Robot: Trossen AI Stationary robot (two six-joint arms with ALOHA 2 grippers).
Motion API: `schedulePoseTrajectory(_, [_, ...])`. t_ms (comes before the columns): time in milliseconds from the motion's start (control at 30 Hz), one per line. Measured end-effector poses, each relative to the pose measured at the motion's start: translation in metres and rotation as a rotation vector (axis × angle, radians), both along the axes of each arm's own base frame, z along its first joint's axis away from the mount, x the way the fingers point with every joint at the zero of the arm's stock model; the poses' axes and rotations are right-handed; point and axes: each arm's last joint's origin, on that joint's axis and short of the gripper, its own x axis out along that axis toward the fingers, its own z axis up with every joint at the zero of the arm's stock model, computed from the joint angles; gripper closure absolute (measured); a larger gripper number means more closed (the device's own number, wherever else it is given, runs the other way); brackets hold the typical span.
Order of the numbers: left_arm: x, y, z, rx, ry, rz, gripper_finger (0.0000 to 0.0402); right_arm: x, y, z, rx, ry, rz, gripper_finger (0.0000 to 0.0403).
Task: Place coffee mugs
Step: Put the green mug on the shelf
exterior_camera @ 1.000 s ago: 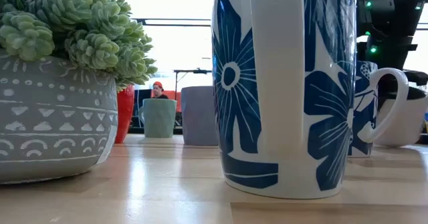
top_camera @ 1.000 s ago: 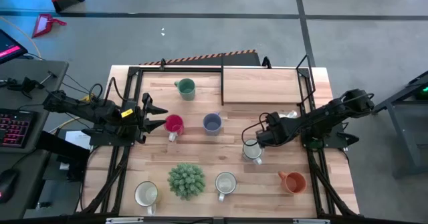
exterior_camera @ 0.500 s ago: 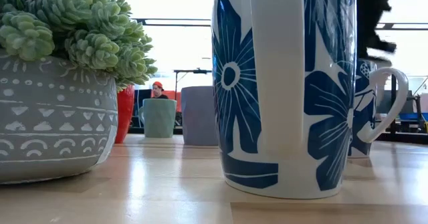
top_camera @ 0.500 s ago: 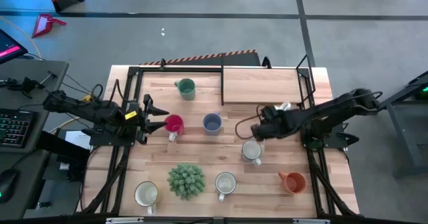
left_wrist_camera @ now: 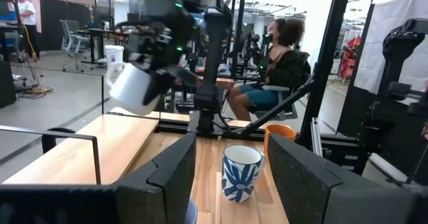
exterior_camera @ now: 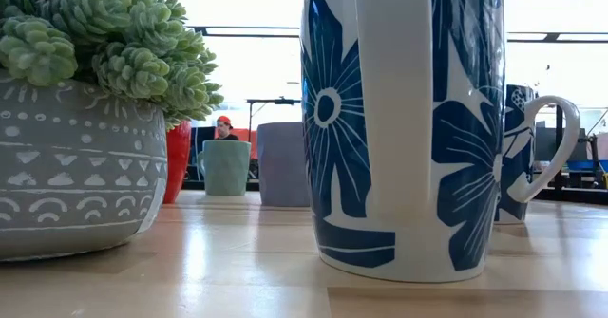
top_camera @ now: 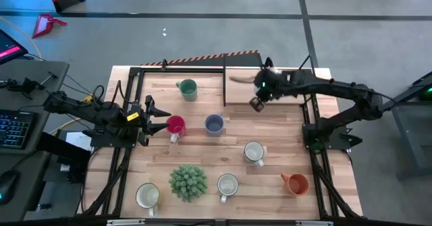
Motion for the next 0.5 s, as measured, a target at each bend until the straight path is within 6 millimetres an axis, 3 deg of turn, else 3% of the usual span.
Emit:
schedulePoseTrajectory(233, [0.0,0.0,0.0,-0.002,0.0,0.017,0.0227,0.01,-0.055,-0.028,0.097,0.022,0.095,0.0403])
schedulePoseTrajectory(367, [0.0,0.001,0.0,-0.004,0.001,0.047,0.0227,0.023,-0.082,-0.058,0.165,0.051,0.14,0.0403])
schedulePoseTrajectory(500, [0.0,0.001,0.0,-0.006,0.0,0.05,0.0227,0.04,-0.103,-0.071,0.182,0.084,0.182,0.0403])
